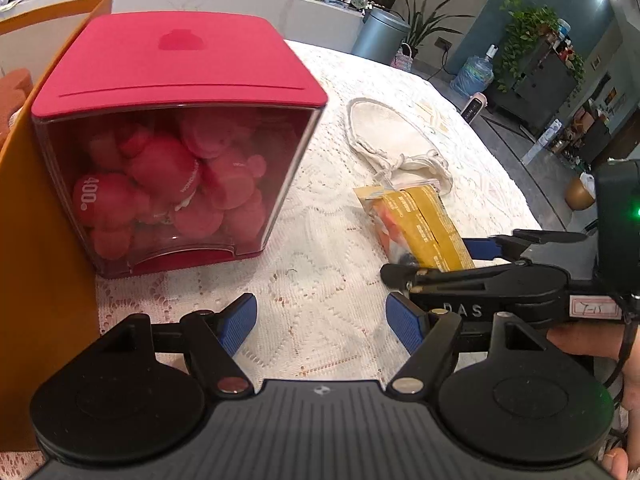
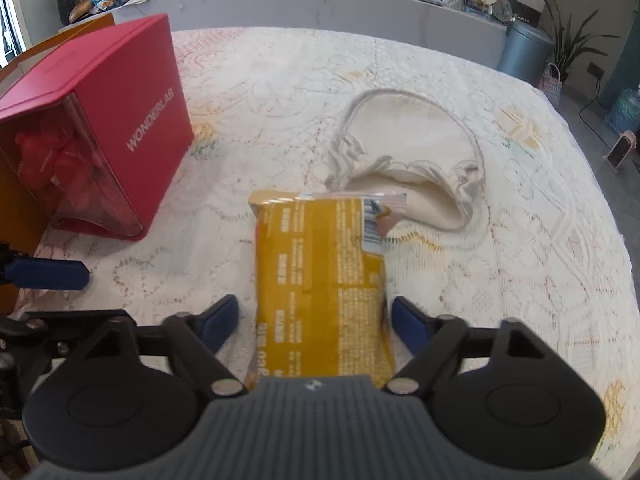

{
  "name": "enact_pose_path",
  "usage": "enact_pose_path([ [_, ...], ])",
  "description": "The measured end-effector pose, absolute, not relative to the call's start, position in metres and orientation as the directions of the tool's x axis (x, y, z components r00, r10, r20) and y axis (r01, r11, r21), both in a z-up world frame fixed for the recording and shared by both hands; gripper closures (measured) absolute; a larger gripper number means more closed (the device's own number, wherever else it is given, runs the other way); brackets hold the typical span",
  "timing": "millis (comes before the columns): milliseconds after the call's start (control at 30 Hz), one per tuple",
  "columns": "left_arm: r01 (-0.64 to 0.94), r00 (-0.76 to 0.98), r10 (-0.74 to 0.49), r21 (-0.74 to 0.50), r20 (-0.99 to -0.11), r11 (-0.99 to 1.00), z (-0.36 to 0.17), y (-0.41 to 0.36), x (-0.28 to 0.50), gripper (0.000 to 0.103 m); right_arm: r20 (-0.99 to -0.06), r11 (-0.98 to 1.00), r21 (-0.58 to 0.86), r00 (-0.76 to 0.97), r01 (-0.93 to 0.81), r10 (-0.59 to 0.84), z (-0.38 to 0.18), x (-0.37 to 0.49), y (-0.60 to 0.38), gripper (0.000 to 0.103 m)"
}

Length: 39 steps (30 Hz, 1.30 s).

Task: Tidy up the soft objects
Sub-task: 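Grasp the yellow snack packet with the right tool, then lower the left tool onto the white canvas bag and close on it while the right tool holds the packet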

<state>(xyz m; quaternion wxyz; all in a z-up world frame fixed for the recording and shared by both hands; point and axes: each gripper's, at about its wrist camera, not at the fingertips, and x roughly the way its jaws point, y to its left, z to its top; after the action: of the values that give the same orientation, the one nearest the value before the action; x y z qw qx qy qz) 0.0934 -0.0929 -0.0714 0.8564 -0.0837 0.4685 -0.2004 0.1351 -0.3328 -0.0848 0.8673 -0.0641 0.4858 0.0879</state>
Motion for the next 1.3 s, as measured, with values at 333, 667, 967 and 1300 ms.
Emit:
enact_pose_path([
  [333,0.312,0.539,-0.381,-0.242,-0.751,0.919,-0.059,-0.104,0.081,0.017,-0.827,0.977,0.002,0.549,-0.215,0.122,-0.075,0.129,-0.343,0.052],
  [667,0.330,0.627,-0.378,-0.208,-0.681,0.921,-0.021,-0.133,0.087,0.017,-0.783,0.997,0.039,0.617,-0.070,0.074,-0.049,0.122,-0.395,0.052],
  [967,0.331,0.579,-0.362,-0.195,-0.731,0.923,-0.020,-0.218,0.155,0.016,-0.769,0.991,0.087,0.639,0.104,0.000,-0.046,0.119,-0.449,0.052],
  [1300,0.342,0.483,-0.320,-0.161,-0.815,0.926,-0.062,-0.284,0.218,0.016,-0.767,0.982,0.130,0.642,0.138,0.011,-0.054,0.127,-0.465,0.052],
])
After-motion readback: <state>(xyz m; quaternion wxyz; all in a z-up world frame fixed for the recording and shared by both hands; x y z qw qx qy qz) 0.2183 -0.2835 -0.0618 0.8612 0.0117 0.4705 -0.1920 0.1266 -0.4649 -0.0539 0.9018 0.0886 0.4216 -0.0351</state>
